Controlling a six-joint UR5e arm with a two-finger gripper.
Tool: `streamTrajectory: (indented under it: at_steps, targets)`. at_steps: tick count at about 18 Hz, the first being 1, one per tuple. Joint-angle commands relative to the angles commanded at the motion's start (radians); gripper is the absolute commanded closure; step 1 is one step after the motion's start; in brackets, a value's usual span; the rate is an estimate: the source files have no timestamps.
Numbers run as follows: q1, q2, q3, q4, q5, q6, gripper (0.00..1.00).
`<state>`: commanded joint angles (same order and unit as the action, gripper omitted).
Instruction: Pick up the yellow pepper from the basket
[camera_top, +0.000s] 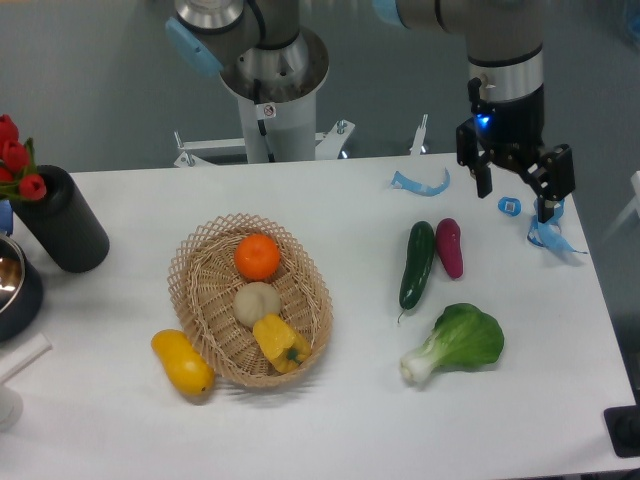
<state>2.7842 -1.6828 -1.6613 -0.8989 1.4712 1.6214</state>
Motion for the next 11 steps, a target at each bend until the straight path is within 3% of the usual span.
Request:
streamTrajectory:
  at_steps: [11]
  targets:
    - [0.003,0.002,-0.017,-0.002,-0.029,-0.018,0.00]
